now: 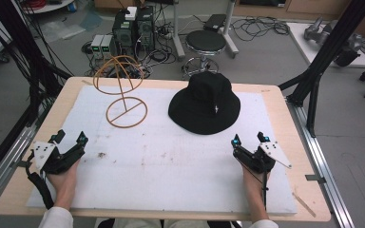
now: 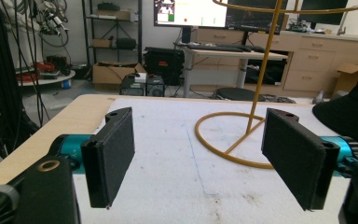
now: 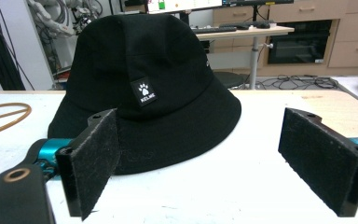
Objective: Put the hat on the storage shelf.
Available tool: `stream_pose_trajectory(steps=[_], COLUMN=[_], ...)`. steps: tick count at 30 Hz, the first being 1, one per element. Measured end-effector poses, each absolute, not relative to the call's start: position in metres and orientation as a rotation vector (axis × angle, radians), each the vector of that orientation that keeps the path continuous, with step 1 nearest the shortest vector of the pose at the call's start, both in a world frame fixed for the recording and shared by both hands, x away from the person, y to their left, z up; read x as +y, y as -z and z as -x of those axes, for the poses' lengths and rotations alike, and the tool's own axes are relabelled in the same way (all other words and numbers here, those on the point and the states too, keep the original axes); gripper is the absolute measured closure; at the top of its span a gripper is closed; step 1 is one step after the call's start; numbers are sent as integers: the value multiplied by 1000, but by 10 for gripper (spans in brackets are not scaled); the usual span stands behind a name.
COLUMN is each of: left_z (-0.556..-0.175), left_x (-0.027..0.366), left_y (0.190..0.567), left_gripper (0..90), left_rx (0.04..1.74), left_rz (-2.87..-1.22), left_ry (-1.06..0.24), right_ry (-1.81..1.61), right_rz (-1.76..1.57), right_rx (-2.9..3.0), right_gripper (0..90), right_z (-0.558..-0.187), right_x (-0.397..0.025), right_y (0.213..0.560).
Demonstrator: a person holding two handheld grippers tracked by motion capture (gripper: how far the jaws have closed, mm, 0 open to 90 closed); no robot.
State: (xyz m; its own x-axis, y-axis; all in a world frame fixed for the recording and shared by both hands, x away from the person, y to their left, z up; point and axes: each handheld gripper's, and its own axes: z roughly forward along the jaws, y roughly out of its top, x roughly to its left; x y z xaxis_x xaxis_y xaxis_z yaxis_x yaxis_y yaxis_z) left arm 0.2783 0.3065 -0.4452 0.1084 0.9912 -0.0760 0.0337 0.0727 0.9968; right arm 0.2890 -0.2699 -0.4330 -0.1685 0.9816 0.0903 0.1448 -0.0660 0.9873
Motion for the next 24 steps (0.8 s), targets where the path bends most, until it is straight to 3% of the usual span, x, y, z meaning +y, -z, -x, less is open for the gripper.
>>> stream_pose_trajectory(steps=[24], left_z=[-281], left_x=[305], left_y=[445], left_gripper=[258], left_rx=[1183], left_rz=[-1223], left_ry=[-1048], right_ry=[-1325], right_rz=[-1286], right_rx=[1408], right_gripper=[123], right_z=[-287], right_x=[-273], right_y=[435])
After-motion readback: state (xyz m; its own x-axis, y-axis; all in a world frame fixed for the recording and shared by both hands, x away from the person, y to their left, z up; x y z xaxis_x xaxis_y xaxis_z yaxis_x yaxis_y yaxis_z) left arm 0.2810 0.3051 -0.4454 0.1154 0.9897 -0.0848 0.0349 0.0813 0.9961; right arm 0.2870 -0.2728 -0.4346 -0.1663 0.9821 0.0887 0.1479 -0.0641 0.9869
